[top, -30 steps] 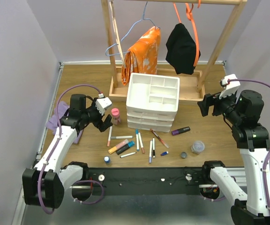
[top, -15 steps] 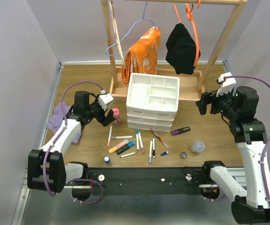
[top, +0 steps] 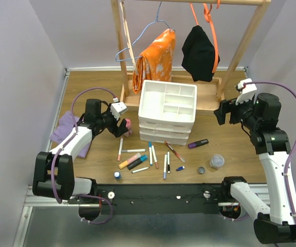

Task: Sort the stationery into containers
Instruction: Pick up the stationery from the center of the board.

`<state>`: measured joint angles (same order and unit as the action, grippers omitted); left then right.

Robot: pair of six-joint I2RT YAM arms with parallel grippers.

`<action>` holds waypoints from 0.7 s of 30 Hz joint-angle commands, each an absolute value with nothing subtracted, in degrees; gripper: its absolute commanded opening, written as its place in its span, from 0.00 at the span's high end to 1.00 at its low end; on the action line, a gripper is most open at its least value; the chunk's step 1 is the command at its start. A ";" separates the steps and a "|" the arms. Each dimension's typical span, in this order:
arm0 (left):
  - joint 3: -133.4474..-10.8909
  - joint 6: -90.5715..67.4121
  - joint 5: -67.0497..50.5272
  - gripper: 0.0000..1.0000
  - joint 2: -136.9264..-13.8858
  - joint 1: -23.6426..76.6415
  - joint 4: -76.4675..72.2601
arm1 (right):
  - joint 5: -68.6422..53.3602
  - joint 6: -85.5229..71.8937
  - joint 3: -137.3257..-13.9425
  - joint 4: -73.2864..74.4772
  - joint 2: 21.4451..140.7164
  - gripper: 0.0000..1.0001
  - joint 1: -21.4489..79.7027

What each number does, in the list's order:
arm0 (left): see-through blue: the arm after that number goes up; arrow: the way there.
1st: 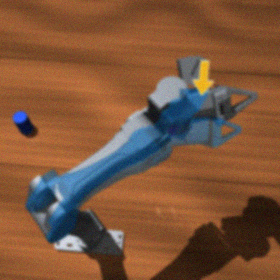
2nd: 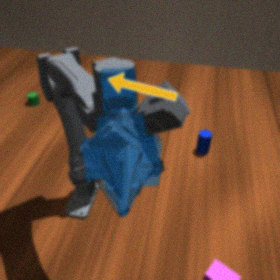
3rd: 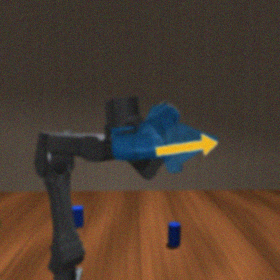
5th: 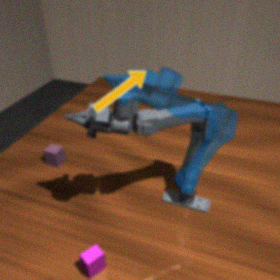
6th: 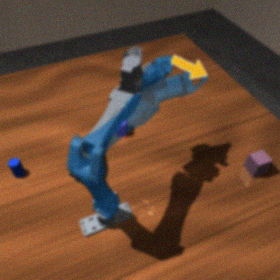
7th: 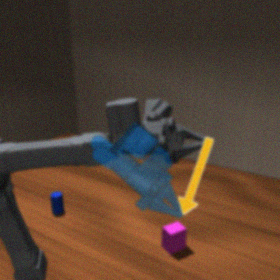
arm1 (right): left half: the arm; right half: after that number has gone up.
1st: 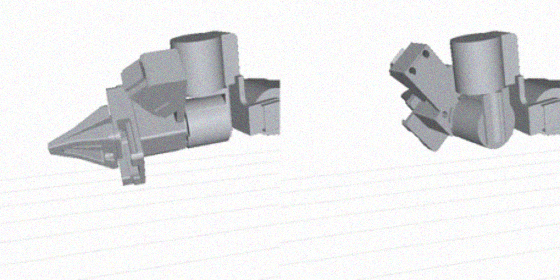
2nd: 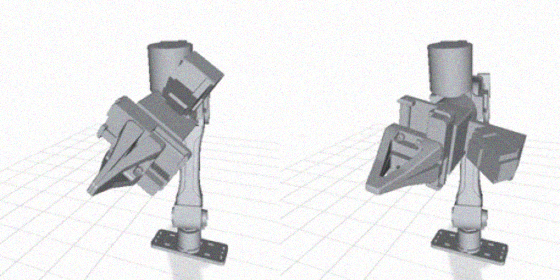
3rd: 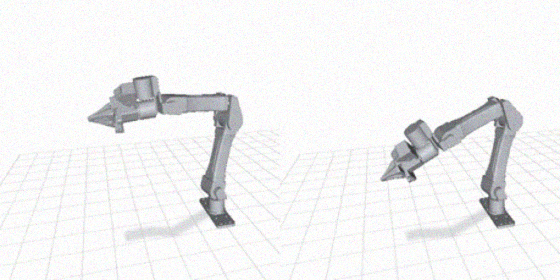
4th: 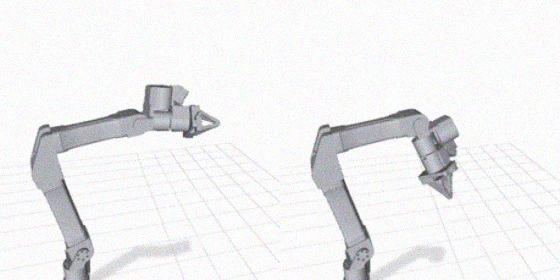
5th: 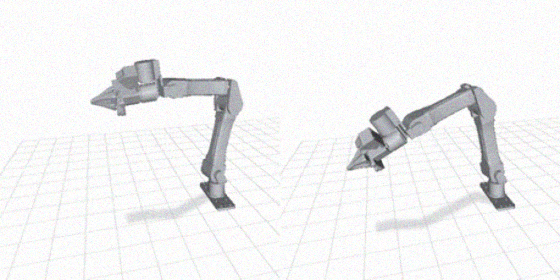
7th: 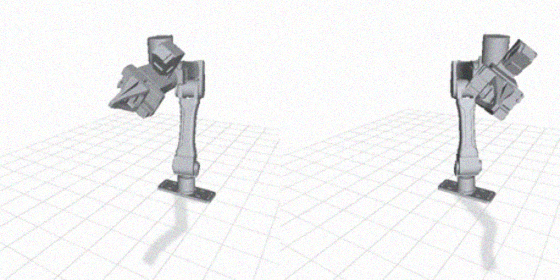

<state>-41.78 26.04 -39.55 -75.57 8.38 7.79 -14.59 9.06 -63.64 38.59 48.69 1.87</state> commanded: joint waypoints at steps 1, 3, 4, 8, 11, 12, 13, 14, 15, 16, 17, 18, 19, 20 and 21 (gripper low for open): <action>-43.68 24.53 -41.75 0.15 -77.08 8.79 5.89 | -13.45 9.40 -62.40 36.91 48.69 0.06 1.93; -44.29 23.91 -42.36 0.16 -78.13 8.88 5.80 | -13.36 9.49 -62.31 36.91 48.87 0.06 1.85; -44.73 23.65 -42.71 0.16 -78.74 8.88 6.58 | -13.45 9.41 -62.31 37.00 49.04 0.06 1.76; -45.53 23.12 -43.77 0.19 -80.42 9.05 6.33 | -13.18 9.49 -62.31 37.26 49.13 0.06 1.58; -45.09 23.03 -43.68 0.19 -80.86 9.40 5.54 | -13.18 9.58 -62.23 37.53 49.04 0.06 1.41; -45.09 23.03 -43.68 0.19 -81.12 9.40 5.54 | -13.10 9.67 -62.14 37.62 48.96 0.06 1.32; -45.09 23.03 -43.77 0.19 -81.21 9.49 5.45 | -13.01 9.75 -62.14 37.88 48.87 0.06 1.32; -44.83 23.11 -43.86 0.19 -81.12 9.58 5.36 | -13.09 9.67 -61.96 37.88 48.78 0.06 1.23; -44.74 23.12 -43.77 0.18 -81.12 9.58 5.36 | -13.10 9.75 -61.96 37.97 48.61 0.06 1.23; -44.56 22.85 -43.77 0.18 -81.21 9.67 5.10 | -13.18 9.76 -61.79 37.97 48.52 0.06 1.14; -44.13 22.76 -43.77 0.16 -81.21 9.75 4.92 | -13.10 9.67 -61.70 37.88 48.43 0.06 1.06; -43.77 22.50 -43.77 0.16 -81.21 9.93 4.49 | -13.18 9.67 -61.35 37.88 48.43 0.06 1.05; -43.51 22.24 -43.86 0.16 -81.30 9.93 3.70 | -13.27 9.67 -61.26 37.71 48.34 0.06 1.14; -43.16 22.15 -43.77 0.16 -81.47 10.11 3.60 | -13.36 9.67 -61.09 37.71 48.34 0.06 0.97; -43.07 22.15 -43.68 0.16 -81.56 10.28 3.52 | -13.36 9.67 -61.08 37.53 48.34 0.06 0.97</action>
